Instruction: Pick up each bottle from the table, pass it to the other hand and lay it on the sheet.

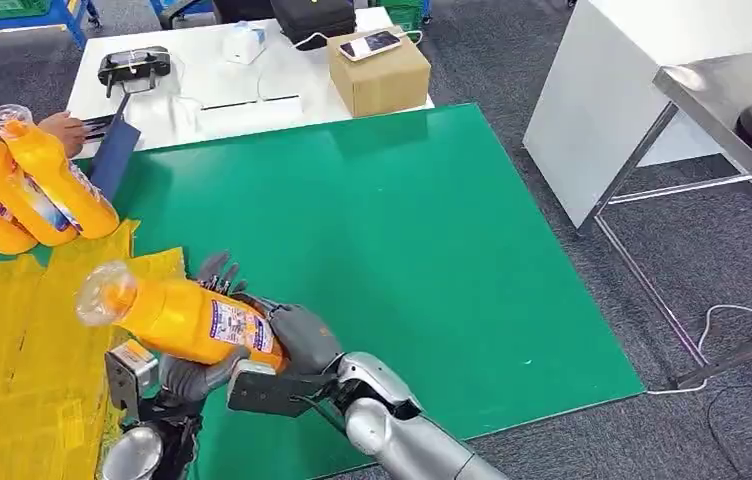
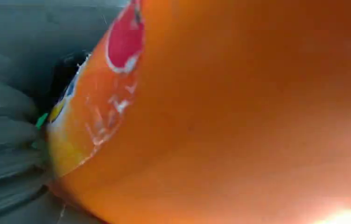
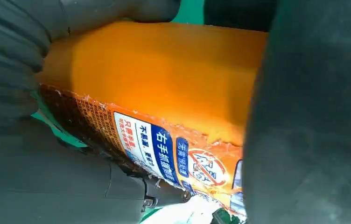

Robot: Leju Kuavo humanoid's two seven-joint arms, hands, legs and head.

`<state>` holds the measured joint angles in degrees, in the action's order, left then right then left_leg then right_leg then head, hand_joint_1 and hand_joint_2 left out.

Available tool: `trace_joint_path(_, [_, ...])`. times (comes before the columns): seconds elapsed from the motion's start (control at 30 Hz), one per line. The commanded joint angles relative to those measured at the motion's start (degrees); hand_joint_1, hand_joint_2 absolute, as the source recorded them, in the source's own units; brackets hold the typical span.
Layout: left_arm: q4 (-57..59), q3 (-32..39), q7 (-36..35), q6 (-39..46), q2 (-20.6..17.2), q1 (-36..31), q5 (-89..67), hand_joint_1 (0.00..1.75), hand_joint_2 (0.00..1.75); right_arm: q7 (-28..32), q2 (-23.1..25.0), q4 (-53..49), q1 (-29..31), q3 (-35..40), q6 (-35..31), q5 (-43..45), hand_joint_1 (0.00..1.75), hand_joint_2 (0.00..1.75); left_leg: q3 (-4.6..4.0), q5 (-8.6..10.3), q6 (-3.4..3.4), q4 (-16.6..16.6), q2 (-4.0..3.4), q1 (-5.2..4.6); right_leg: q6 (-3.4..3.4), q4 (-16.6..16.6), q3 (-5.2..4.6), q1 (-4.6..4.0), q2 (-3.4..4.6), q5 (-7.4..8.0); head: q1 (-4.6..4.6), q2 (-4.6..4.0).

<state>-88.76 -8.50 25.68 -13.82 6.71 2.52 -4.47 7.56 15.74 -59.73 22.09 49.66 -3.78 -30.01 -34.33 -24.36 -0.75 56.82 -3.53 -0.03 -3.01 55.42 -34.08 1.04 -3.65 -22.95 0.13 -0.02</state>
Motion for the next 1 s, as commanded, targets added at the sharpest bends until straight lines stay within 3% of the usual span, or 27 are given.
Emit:
trace_joint_path(0.03, [5.42,-2.5,-0.84,6.87,-1.67,-3.95,-10.14,0.02,1.75,-0.37,-1.63,-0.11,1.12,7.03,0.62,-0.31,1.75,1.75,0.19,-0.05,0.07,0.0,0.38,0.08,0.15,-0.01,0.24,-0.02,0.11,-0.08,-0.02,0.0])
trace_joint_path(0.07, [5.51,-2.52,-0.95,7.6,-1.88,-4.15,-11.54,0.37,1.75,-0.41,-1.67,-0.11,0.99,7.24,0.65,-0.43,1.75,1.75,0.16,-0.03,0.06,-0.01,0.34,0.06,0.13,-0.02,0.21,-0.01,0.1,-0.06,0.0,0.0])
trace_joint_path(0.1, [5.51,-2.29,-0.91,7.65,-1.8,-4.19,-11.46,1.75,1.75,-0.4,-1.63,-0.1,0.92,7.38,0.67,-0.47,1.75,1.75,0.12,-0.01,0.06,-0.03,0.26,0.06,0.11,-0.04,0.16,-0.02,0.1,-0.03,-0.02,0.0])
trace_joint_path(0.7, [1.78,1.11,1.25,6.13,0.38,-1.93,-8.23,1.75,1.75,-0.61,-2.23,0.16,-0.05,6.68,-0.47,-0.97,1.71,1.75,0.21,-0.08,0.07,0.03,0.39,0.11,0.15,-0.02,0.26,-0.04,0.15,-0.09,-0.02,0.0])
trace_joint_path(0.73, [1.51,1.26,1.29,6.08,0.46,-1.77,-8.09,1.75,1.75,-0.65,-2.35,-0.17,-0.47,6.27,-1.18,-1.35,1.12,1.75,0.26,-0.11,0.09,0.04,0.44,0.14,0.19,-0.01,0.32,-0.05,0.2,-0.12,0.0,0.0])
trace_joint_path(0.77, [1.2,1.41,1.31,6.08,0.49,-1.52,-8.01,1.75,1.75,-0.64,-2.51,-0.52,-0.88,5.92,-1.54,-1.4,0.0,1.75,0.25,-0.12,0.09,0.05,0.47,0.14,0.18,-0.01,0.33,-0.06,0.18,-0.13,-0.02,0.0])
trace_joint_path(1.0, [-0.13,2.51,1.52,6.99,0.32,-0.74,-8.7,1.75,1.75,-0.64,-4.04,-3.82,-2.91,2.43,-2.71,-1.53,0.0,1.75,0.16,-0.07,0.06,0.01,0.33,0.1,0.12,-0.04,0.22,-0.04,0.14,-0.07,0.0,0.0])
